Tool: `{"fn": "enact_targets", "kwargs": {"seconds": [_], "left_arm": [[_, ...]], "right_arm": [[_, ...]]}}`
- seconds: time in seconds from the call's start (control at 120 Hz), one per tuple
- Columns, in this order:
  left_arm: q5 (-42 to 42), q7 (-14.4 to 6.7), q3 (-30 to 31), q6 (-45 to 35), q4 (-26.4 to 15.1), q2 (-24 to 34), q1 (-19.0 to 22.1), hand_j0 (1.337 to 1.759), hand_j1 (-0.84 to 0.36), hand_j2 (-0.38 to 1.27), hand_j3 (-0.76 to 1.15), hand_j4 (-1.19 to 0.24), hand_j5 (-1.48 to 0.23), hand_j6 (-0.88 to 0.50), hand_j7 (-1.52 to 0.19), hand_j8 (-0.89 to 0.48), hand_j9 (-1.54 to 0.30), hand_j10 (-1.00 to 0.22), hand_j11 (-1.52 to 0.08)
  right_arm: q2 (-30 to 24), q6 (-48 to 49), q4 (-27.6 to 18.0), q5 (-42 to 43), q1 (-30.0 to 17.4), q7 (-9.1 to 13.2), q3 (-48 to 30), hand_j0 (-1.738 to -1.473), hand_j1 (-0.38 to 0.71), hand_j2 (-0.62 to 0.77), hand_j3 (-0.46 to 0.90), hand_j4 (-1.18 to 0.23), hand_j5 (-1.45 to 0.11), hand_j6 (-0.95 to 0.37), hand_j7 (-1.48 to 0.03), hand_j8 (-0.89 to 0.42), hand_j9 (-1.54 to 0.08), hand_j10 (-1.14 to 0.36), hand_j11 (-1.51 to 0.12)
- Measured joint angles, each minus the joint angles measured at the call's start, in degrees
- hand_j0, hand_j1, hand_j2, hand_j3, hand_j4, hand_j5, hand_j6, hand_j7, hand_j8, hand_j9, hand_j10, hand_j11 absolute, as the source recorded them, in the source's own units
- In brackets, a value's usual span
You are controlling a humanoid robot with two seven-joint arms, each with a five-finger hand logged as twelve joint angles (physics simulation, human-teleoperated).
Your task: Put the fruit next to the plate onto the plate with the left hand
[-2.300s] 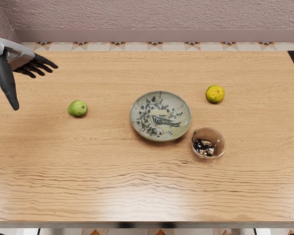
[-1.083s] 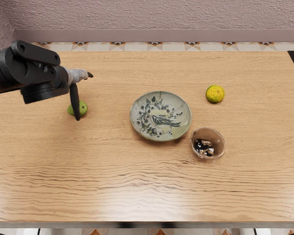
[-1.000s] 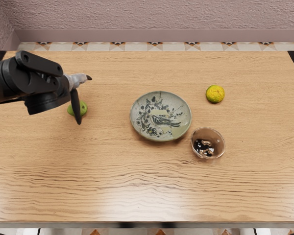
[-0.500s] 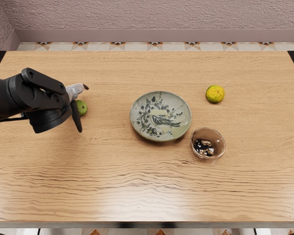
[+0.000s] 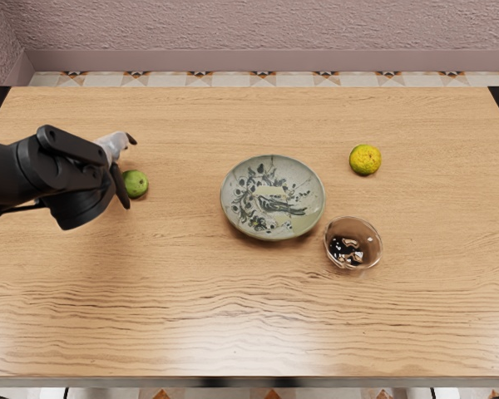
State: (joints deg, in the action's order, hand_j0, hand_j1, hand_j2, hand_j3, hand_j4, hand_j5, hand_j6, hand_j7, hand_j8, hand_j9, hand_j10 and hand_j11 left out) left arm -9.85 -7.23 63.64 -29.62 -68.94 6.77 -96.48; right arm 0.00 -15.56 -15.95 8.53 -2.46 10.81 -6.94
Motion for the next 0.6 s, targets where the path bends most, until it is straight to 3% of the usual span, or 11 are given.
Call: {"fn": "enact_targets", "kwargs": {"seconds": [0.6], "left_arm": [[0.0, 0.3, -1.4, -0.1, 1.5, -0.9, 2.1, 1.658, 0.07, 0.05, 0.0, -0.23, -0.3, -0.23, -0.3, -0.23, -0.3, -0.23, -0.3]], "right_arm": [[0.0, 0.0, 0.0, 0.0, 0.0, 0.0, 0.0, -1.658, -0.35, 0.0, 0.0, 0.0, 0.0, 0.0, 0.0, 0.0, 0.0, 0.0, 0.0]]}}
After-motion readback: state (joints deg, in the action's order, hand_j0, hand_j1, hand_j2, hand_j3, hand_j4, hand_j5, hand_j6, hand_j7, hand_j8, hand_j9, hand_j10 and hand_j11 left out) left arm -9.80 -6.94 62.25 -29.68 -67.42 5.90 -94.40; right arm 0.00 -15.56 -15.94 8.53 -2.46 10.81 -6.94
